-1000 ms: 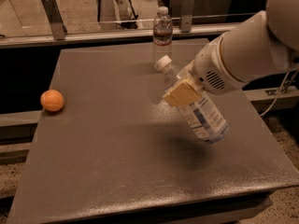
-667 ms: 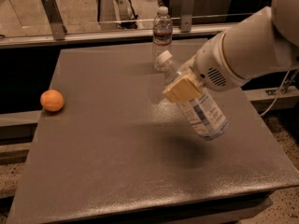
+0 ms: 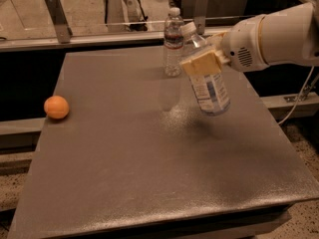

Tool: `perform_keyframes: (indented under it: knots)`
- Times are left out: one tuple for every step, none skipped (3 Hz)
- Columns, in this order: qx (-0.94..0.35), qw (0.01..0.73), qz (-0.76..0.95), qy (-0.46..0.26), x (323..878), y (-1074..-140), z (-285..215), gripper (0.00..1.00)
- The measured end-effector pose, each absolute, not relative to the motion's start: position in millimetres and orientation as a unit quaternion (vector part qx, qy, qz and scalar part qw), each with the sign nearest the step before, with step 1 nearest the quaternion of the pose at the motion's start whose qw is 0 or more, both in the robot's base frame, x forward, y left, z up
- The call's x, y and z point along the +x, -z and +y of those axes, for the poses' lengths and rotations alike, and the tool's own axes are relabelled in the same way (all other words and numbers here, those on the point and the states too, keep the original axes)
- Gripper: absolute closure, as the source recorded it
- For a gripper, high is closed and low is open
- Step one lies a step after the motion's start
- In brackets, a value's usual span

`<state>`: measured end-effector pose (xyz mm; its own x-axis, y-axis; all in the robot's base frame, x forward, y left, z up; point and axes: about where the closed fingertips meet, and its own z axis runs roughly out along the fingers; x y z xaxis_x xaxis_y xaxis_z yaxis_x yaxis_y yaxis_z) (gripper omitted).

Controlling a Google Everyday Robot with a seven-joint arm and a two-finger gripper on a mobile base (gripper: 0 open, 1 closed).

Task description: Place blue plastic bottle upright

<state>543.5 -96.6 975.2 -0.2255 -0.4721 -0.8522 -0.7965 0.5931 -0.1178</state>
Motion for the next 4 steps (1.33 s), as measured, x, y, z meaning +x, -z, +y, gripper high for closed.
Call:
perform_keyframes:
  knots:
    - [-0.422,0.517,0.708,-0.232,576,-989,-90,1.0]
    - [-0.444,0.56,0.646,-0.269,587,-1000,-74,1.0]
    - [-0.465,0.598,0.59,-0.281,585,-1004,-56,1.0]
    - [-0.48,0.622,0.545,-0.293,579,-998,-44,1.0]
